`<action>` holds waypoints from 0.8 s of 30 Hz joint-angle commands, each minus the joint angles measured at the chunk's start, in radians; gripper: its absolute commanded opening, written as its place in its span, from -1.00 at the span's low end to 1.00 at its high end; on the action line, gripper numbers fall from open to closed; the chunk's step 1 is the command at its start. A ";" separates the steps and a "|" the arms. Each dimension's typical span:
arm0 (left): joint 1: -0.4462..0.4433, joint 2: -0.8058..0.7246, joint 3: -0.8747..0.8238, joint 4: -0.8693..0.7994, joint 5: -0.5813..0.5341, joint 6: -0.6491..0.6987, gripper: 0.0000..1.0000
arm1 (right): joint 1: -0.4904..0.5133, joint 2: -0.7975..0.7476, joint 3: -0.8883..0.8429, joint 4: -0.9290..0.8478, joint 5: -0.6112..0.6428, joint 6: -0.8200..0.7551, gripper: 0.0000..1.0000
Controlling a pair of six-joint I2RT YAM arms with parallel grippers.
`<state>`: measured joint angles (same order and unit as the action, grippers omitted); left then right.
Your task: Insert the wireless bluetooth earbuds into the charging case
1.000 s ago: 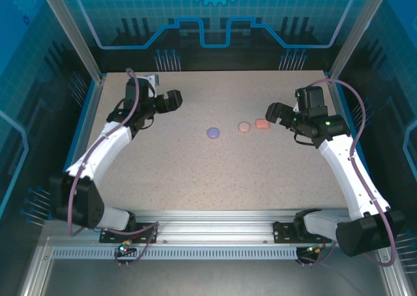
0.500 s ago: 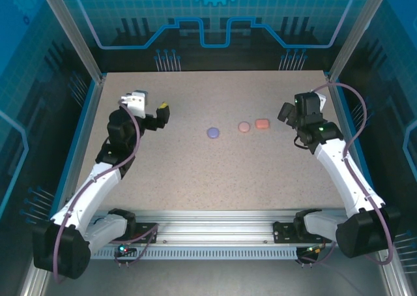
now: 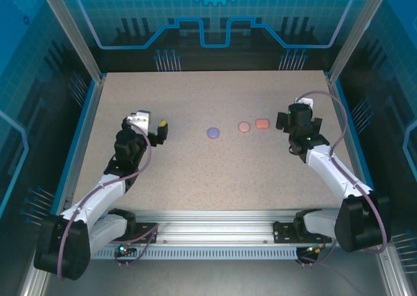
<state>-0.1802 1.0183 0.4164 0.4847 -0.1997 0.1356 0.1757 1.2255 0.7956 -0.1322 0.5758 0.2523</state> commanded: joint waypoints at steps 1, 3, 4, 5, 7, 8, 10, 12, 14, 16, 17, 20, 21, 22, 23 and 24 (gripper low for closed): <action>0.005 0.033 -0.058 0.108 -0.062 -0.029 0.98 | -0.011 -0.010 -0.074 0.176 0.015 -0.089 1.00; 0.007 0.074 -0.090 0.171 -0.074 -0.049 0.98 | -0.012 -0.015 -0.120 0.241 0.018 -0.117 1.00; 0.008 0.104 -0.105 0.216 -0.074 -0.054 0.97 | -0.013 -0.014 -0.140 0.273 0.017 -0.133 1.00; 0.010 0.131 -0.119 0.245 -0.074 -0.058 0.97 | -0.014 -0.011 -0.158 0.299 0.014 -0.147 1.00; 0.011 0.185 -0.132 0.294 -0.075 -0.047 0.97 | -0.015 -0.003 -0.185 0.345 0.006 -0.167 1.00; 0.015 0.215 -0.137 0.325 -0.074 -0.045 0.97 | -0.015 0.000 -0.201 0.371 -0.004 -0.180 1.00; 0.026 0.265 -0.161 0.410 -0.058 -0.043 0.98 | -0.015 0.008 -0.243 0.458 -0.038 -0.205 1.00; 0.037 0.309 -0.172 0.461 -0.039 -0.044 0.98 | -0.015 0.028 -0.275 0.534 -0.059 -0.216 1.00; 0.049 0.350 -0.178 0.509 -0.013 -0.038 0.97 | -0.016 0.052 -0.310 0.620 -0.089 -0.221 1.00; 0.065 0.389 -0.181 0.548 0.007 -0.052 0.98 | -0.015 0.085 -0.348 0.718 -0.132 -0.219 1.00; 0.071 0.406 -0.182 0.562 0.012 -0.057 0.98 | -0.014 0.102 -0.370 0.766 -0.152 -0.233 1.00; 0.084 0.472 -0.181 0.620 0.037 -0.061 0.98 | -0.013 0.169 -0.438 0.942 -0.167 -0.240 1.00; 0.084 0.503 -0.179 0.645 0.039 -0.057 0.97 | -0.014 0.191 -0.448 0.981 -0.169 -0.241 1.00; 0.084 0.502 -0.172 0.630 0.035 -0.056 0.98 | -0.014 0.208 -0.447 0.997 -0.185 -0.251 1.00; 0.086 0.486 -0.160 0.581 0.041 -0.063 0.97 | -0.016 0.208 -0.439 0.977 -0.204 -0.252 1.00; 0.090 0.493 -0.149 0.571 0.056 -0.061 0.97 | -0.026 0.214 -0.439 0.983 -0.220 -0.251 1.00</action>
<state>-0.1051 1.5074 0.2516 1.0183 -0.1886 0.0952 0.1738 1.4296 0.3565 0.6849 0.4103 0.0208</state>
